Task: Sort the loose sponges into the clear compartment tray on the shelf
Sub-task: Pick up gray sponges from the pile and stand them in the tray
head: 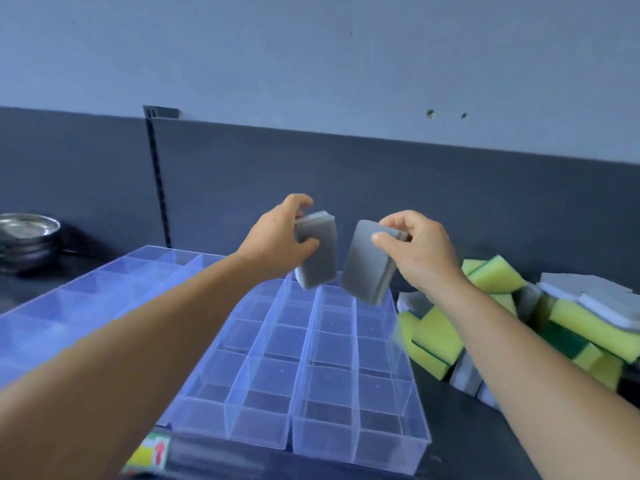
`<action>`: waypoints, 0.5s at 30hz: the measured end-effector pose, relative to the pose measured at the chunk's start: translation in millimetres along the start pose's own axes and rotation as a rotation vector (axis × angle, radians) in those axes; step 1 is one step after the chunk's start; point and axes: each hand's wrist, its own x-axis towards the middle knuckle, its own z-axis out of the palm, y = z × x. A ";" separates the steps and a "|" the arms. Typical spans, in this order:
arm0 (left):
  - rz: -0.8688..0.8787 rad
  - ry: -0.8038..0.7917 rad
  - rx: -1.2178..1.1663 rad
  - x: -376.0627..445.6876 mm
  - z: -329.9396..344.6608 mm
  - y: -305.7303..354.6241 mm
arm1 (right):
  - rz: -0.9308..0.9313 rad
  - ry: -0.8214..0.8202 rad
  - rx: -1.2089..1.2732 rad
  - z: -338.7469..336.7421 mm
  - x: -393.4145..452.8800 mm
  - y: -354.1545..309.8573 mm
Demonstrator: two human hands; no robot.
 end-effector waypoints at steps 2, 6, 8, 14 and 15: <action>0.006 -0.002 0.060 -3.6 -17.7 -19.7 | -0.019 -0.050 0.020 18.4 -0.2 -12.7; -0.006 -0.023 0.107 -9.3 -48.8 -61.8 | -0.050 -0.156 -0.034 58.8 1.1 -40.9; -0.012 -0.019 0.114 -10.2 -65.2 -84.2 | -0.058 -0.176 -0.041 81.8 3.5 -54.4; -0.009 -0.035 0.118 0.3 -125.8 -161.1 | -0.065 -0.181 -0.033 161.2 15.4 -97.6; -0.013 -0.040 0.113 3.3 -134.9 -174.4 | -0.071 -0.178 -0.032 174.5 17.7 -104.7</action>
